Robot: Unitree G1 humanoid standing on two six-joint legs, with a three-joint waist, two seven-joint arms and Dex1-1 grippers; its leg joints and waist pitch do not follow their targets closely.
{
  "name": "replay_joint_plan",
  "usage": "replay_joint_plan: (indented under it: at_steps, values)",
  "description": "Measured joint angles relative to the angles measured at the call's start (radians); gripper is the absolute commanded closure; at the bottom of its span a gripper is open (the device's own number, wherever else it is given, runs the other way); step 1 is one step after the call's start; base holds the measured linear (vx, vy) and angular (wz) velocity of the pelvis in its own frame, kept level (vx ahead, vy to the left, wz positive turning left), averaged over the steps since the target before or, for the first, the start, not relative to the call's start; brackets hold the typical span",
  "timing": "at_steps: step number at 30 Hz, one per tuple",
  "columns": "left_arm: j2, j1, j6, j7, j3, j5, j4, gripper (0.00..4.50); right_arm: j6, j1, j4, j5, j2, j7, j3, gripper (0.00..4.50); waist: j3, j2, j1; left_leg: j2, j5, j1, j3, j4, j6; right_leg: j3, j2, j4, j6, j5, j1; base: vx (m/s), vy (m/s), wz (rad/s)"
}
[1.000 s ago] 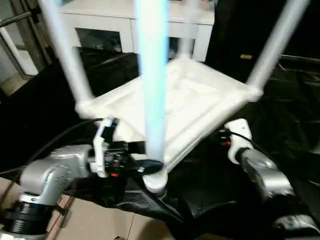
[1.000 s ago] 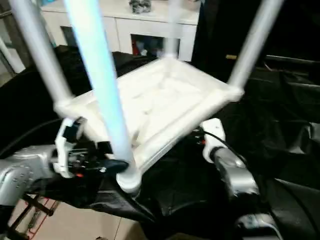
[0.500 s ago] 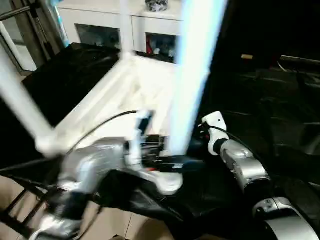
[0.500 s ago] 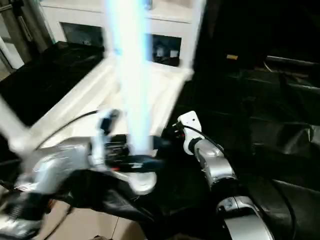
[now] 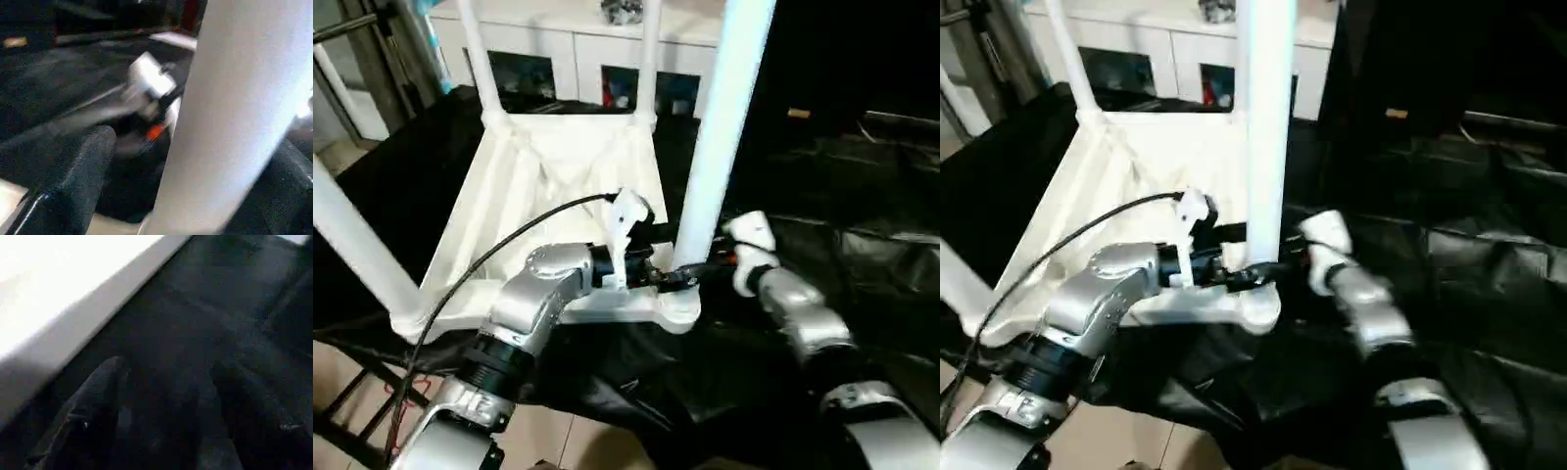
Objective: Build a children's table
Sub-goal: Rotate table base
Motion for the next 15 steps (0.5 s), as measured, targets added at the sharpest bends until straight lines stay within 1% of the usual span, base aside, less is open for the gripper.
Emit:
replay_joint_plan:
  at_steps: [3,6,8,9,10,11,12,13,15]
  values:
    - [0.043,0.023,-0.043,-0.034,-0.018,0.035,0.031,0.09,0.006,0.041,-0.044,0.019,-0.045,0.048,-0.019,1.38,0.000,0.000,-0.001,0.000,0.000,0.000,0.000,0.000,0.000,0.000,0.000,0.000,0.000,0.000,0.000,0.000,0.000,0.00]
    - [0.087,0.045,-0.092,-0.078,-0.047,0.074,0.062,0.09,0.038,0.090,-0.153,0.043,-0.099,0.169,-0.012,1.38,0.000,0.000,0.002,0.000,0.000,-0.001,-0.001,0.000,0.000,0.000,0.000,-0.001,0.000,0.000,0.000,0.000,0.000,0.00]
    - [0.115,0.048,-0.114,-0.123,-0.063,0.091,0.089,0.44,0.064,0.128,-0.236,0.068,-0.150,0.270,0.008,1.38,0.000,0.000,0.011,0.000,0.000,-0.001,-0.001,0.000,0.001,0.000,0.000,-0.001,0.000,0.000,0.000,0.000,0.000,0.00]
    - [0.121,0.047,-0.124,-0.134,-0.065,0.099,0.102,0.44,0.073,0.138,-0.261,0.075,-0.166,0.304,0.014,1.38,0.000,0.000,0.013,0.000,-0.001,-0.002,-0.001,0.000,0.001,0.000,0.000,-0.001,0.000,0.000,-0.001,0.000,0.000,0.00]
    - [0.128,0.044,-0.155,-0.148,-0.073,0.114,0.123,0.54,0.083,0.162,-0.312,0.082,-0.195,0.360,0.030,1.38,0.000,0.000,0.018,0.000,-0.001,-0.002,-0.001,0.000,0.001,0.000,0.000,-0.002,0.000,0.000,0.000,0.000,0.000,0.00]
    - [0.133,0.036,-0.184,-0.158,-0.079,0.131,0.149,0.54,0.090,0.177,-0.342,0.091,-0.214,0.397,0.040,1.38,0.000,0.000,0.020,0.000,-0.001,-0.002,0.000,0.000,0.001,0.000,0.000,-0.002,0.000,0.000,0.000,0.000,0.000,0.00]
    - [0.142,0.028,-0.209,-0.167,-0.087,0.146,0.175,0.69,0.091,0.191,-0.371,0.099,-0.235,0.434,0.053,1.38,0.000,0.000,0.023,0.000,-0.001,-0.002,0.000,0.000,0.001,0.000,0.000,-0.002,0.000,0.000,0.000,0.000,0.000,0.00]
    - [0.154,0.024,-0.227,-0.172,-0.088,0.158,0.197,0.87,0.091,0.195,-0.389,0.105,-0.246,0.463,0.061,1.38,0.000,0.000,0.024,0.000,-0.001,-0.002,-0.001,0.001,0.001,0.000,0.000,-0.002,0.000,0.000,0.000,0.000,0.000,0.00]
    - [0.160,0.003,-0.242,-0.190,-0.094,0.178,0.228,0.89,0.101,0.201,-0.408,0.111,-0.261,0.500,0.063,1.38,0.000,0.000,0.024,0.000,-0.001,-0.002,-0.001,0.001,0.001,0.000,0.000,-0.001,0.000,0.000,0.000,0.000,0.000,0.00]
